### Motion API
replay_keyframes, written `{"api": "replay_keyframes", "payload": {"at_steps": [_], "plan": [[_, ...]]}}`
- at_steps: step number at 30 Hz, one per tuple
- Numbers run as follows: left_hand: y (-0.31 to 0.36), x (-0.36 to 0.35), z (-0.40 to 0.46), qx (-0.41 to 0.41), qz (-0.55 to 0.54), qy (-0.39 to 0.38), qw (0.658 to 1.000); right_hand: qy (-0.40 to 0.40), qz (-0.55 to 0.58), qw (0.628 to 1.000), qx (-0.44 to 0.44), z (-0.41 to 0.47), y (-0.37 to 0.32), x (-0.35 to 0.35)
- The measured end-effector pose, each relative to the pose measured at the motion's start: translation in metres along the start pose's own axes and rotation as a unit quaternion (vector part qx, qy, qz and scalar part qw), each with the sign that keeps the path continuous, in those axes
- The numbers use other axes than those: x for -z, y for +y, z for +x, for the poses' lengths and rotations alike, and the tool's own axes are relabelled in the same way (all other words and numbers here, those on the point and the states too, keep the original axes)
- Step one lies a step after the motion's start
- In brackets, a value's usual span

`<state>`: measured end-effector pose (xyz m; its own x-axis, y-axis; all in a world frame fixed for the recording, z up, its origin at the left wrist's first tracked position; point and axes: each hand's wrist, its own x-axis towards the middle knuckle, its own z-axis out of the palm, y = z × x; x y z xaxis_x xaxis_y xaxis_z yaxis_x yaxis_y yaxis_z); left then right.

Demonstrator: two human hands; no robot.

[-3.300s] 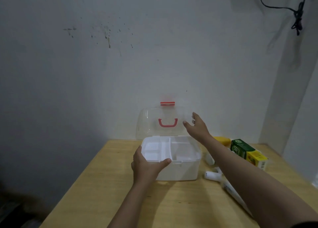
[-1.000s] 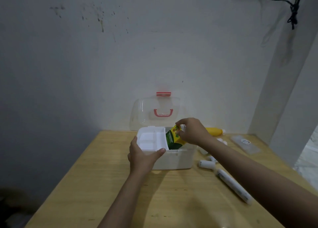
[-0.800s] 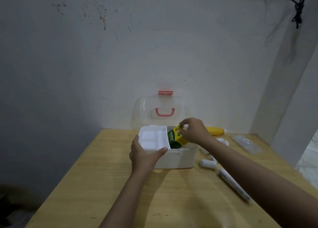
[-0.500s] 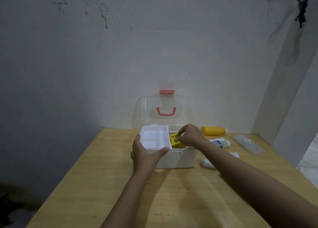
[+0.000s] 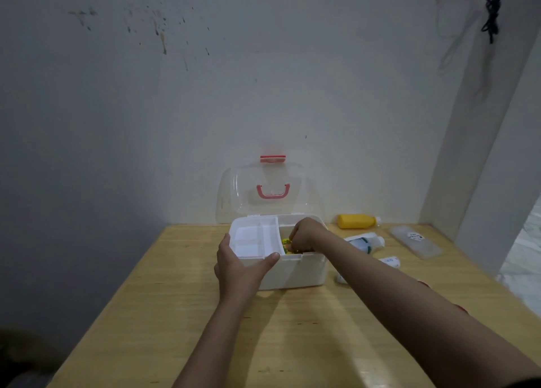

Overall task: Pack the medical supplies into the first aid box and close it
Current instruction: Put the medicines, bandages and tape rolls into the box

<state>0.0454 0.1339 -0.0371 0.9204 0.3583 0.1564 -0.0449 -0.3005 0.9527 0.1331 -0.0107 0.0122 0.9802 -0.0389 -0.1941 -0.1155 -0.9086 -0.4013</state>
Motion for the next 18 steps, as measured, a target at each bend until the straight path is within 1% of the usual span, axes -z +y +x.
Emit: {"api": "replay_keyframes", "payload": {"at_steps": [3,5,9,12,16,18], "plan": [[0.0,0.0,0.0,-0.001,0.004,0.0,1.0,-0.013,0.036,0.999,-0.009,0.002,0.002,-0.001],[0.001,0.0,0.0,-0.002,0.005,0.003,1.0,-0.02,0.041,0.999,0.0,0.001,0.004,0.0],[0.002,0.0,0.001,0.003,0.01,0.002,1.0,-0.012,0.052,0.998,0.015,0.002,0.008,0.0],[0.002,0.001,0.0,0.002,0.013,0.004,1.0,0.031,0.057,0.998,0.02,-0.002,0.007,-0.002],[0.003,0.002,0.0,0.007,0.015,0.003,1.0,0.11,0.136,0.984,0.038,-0.011,0.008,0.008],[0.004,0.002,0.0,0.007,0.014,0.005,1.0,0.161,0.187,0.967,0.066,-0.017,0.013,0.017]]}}
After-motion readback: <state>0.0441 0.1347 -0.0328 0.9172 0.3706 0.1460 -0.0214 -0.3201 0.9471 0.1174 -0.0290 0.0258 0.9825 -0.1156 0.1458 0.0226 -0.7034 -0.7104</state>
